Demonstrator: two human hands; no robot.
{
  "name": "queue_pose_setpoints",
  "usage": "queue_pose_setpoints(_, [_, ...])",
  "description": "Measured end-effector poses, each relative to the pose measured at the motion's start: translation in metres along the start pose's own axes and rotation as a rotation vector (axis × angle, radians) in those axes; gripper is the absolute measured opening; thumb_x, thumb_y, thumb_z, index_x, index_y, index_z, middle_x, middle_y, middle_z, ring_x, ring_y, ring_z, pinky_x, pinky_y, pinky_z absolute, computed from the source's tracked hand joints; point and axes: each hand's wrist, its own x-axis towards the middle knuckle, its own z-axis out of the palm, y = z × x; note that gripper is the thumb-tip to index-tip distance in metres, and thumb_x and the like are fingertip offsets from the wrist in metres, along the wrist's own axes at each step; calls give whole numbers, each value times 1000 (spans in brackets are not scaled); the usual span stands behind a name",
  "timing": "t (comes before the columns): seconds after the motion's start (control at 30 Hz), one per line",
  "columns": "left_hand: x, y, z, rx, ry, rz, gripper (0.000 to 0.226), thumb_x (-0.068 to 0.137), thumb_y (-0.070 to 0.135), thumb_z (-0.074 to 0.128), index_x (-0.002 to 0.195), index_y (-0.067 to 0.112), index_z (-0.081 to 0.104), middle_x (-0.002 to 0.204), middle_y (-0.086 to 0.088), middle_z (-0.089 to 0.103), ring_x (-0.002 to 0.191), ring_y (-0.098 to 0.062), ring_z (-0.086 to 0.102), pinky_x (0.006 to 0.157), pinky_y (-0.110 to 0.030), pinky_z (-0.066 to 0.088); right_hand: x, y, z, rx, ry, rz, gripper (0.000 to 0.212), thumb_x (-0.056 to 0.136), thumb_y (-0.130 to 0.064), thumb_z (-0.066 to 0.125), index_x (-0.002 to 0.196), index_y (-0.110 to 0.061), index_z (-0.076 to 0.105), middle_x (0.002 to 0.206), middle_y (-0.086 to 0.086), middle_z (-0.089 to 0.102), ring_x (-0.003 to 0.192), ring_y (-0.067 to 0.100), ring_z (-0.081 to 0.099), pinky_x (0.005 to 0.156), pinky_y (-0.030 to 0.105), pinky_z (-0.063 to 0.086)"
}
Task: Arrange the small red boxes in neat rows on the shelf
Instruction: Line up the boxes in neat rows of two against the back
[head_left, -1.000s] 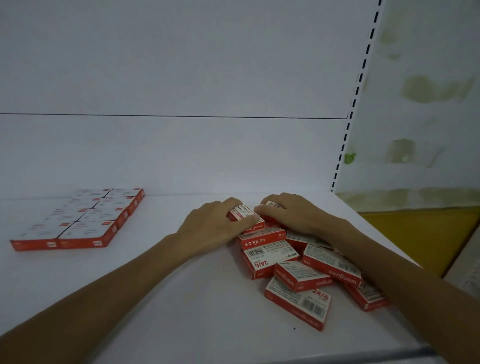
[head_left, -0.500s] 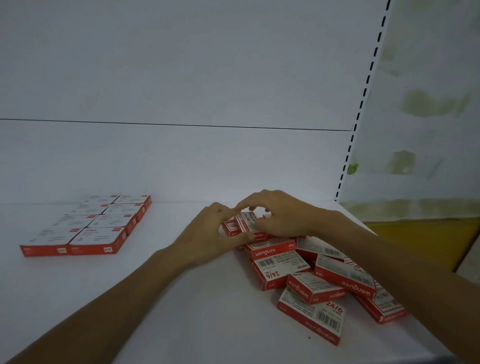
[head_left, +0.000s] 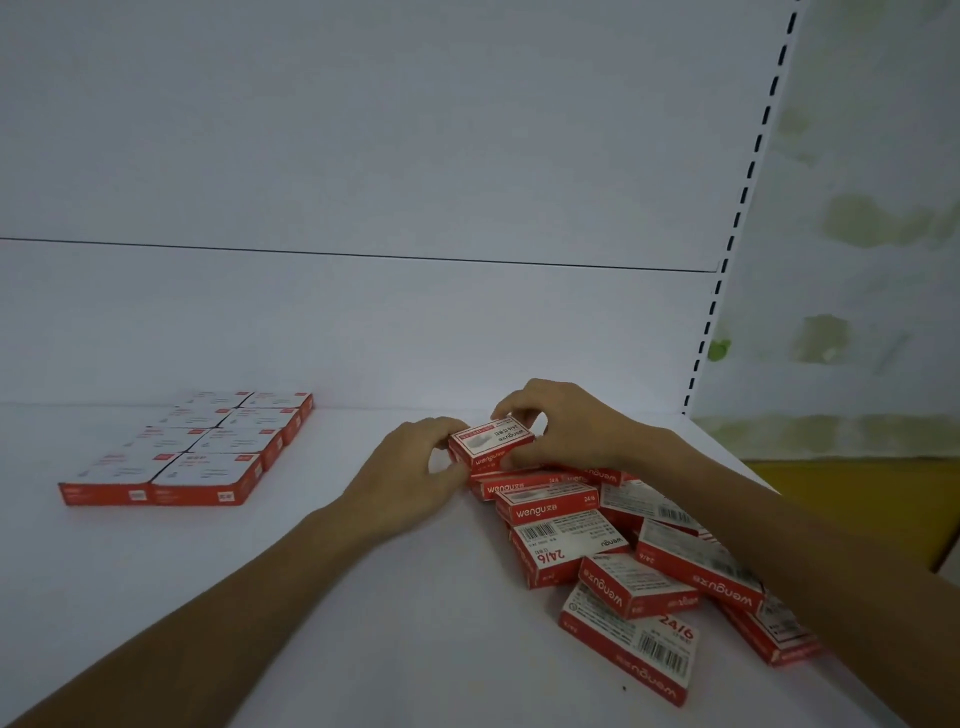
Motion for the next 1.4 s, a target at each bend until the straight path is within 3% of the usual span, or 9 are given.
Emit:
queue_pose_setpoints(0.13, [0,4,2,-18,116,18,48,78,33,69,124,29,53,113,8,59,91,0,50,72,-5,34,0,-3,5,-71,188,-74,40,72,-32,75,104,-22,55,102,-3,49,86,9,51,76,18,43])
queue_pose_setpoints(0.27, [7,13,0,-51,281,-20,51,83,23,65,130,20,48,119,1,60,82,-2,52,64,-2,39,1,-5,2,-83,351,-144,42,73,-30,75,109,-18,56,106,-5,50,75,3,49,62,6,41])
queue_pose_setpoints(0.53, [18,16,5,-146,412,-122,43,85,17,61,127,15,50,126,-3,58,88,-3,49,56,5,37,7,2,-6,-54,358,-203,49,78,-27,72,124,-18,57,114,0,60,76,5,55,70,-1,44])
queue_pose_setpoints(0.7, [21,11,6,-140,330,-129,48,84,22,64,128,16,48,126,-1,58,85,-4,52,57,-2,43,12,10,-6,-93,329,-211,43,82,-22,68,122,-13,58,117,4,62,82,6,56,72,8,47])
queue_pose_setpoints(0.87, [16,0,9,-26,-18,-124,55,85,47,53,135,29,37,131,6,50,101,-4,48,83,-22,42,20,23,2,-73,217,-113,39,82,-23,67,120,-14,58,117,2,60,83,7,57,75,11,47])
queue_pose_setpoints(0.97, [16,-1,12,45,-17,-124,58,80,58,52,131,34,40,123,12,51,100,-4,49,84,-23,42,31,31,1,-15,202,6,38,80,-24,70,116,-15,60,115,2,62,81,7,58,69,11,46])
queue_pose_setpoints(1.1, [16,-5,15,149,-30,-64,40,82,52,55,117,32,55,113,10,56,94,-3,50,80,-19,40,52,42,0,-56,-8,187,26,77,-23,73,100,-12,67,105,2,65,83,11,58,62,15,41])
queue_pose_setpoints(1.3, [16,-6,17,154,-20,-77,48,83,52,53,126,31,49,112,10,53,94,-4,50,78,-17,39,76,43,13,-120,15,203,9,81,-12,66,82,-3,66,92,11,67,77,15,59,58,14,43])
queue_pose_setpoints(1.4, [17,-5,17,148,-4,-94,46,83,51,55,122,28,50,115,9,55,95,-5,50,80,-18,42,81,41,12,-125,-5,237,24,80,-13,68,61,-10,54,77,9,63,71,19,58,59,21,44])
